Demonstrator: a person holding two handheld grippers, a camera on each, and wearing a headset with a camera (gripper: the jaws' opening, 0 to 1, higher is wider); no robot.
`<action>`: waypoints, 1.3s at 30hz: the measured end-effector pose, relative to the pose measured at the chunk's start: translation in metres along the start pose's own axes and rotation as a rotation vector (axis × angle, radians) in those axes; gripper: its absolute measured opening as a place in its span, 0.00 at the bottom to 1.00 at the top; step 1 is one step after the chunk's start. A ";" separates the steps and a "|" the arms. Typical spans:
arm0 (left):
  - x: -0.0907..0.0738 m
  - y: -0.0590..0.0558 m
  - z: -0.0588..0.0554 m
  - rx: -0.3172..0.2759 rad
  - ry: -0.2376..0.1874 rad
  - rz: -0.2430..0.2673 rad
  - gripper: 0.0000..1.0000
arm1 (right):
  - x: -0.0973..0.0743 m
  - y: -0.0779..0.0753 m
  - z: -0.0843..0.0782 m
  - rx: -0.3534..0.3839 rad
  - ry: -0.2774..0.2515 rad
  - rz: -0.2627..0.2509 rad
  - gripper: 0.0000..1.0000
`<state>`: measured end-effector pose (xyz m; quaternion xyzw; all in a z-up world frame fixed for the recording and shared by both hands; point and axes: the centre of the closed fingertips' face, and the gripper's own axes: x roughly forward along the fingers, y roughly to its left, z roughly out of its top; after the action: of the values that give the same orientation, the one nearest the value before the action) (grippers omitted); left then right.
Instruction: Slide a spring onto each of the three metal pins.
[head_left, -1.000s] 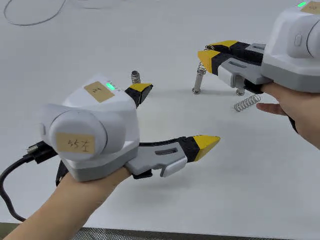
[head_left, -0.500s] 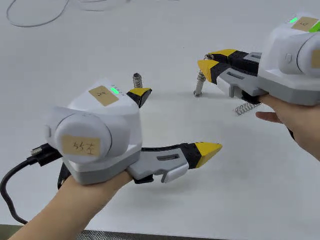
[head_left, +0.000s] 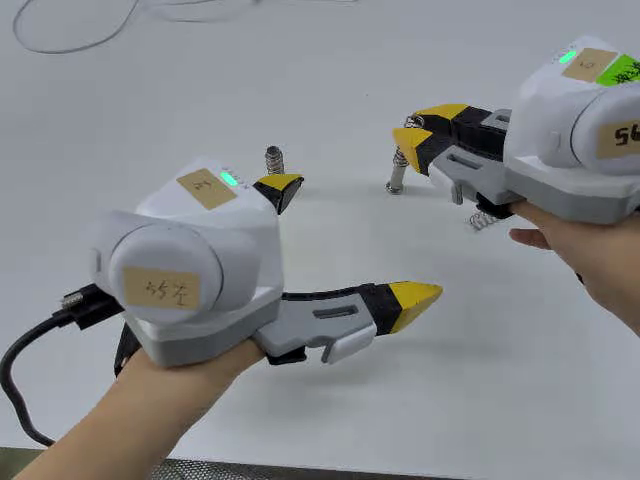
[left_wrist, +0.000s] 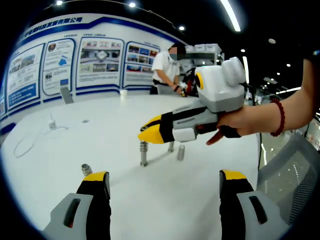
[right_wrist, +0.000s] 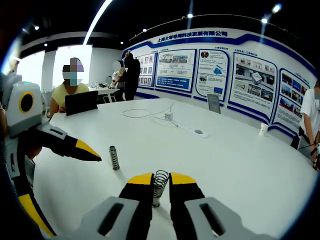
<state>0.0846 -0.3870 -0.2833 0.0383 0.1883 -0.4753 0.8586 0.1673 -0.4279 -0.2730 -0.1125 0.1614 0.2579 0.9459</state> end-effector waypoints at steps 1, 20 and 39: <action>0.000 0.000 0.000 0.001 0.001 0.000 0.92 | 0.000 0.000 -0.001 -0.001 0.003 0.000 0.13; 0.000 0.000 -0.001 0.003 0.005 -0.001 0.90 | 0.008 0.005 -0.025 0.040 0.074 0.003 0.12; 0.000 -0.001 -0.001 0.002 0.007 -0.004 0.89 | 0.013 0.003 -0.035 0.090 0.106 0.003 0.12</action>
<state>0.0832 -0.3874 -0.2840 0.0403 0.1910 -0.4770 0.8570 0.1679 -0.4300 -0.3100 -0.0831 0.2231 0.2456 0.9397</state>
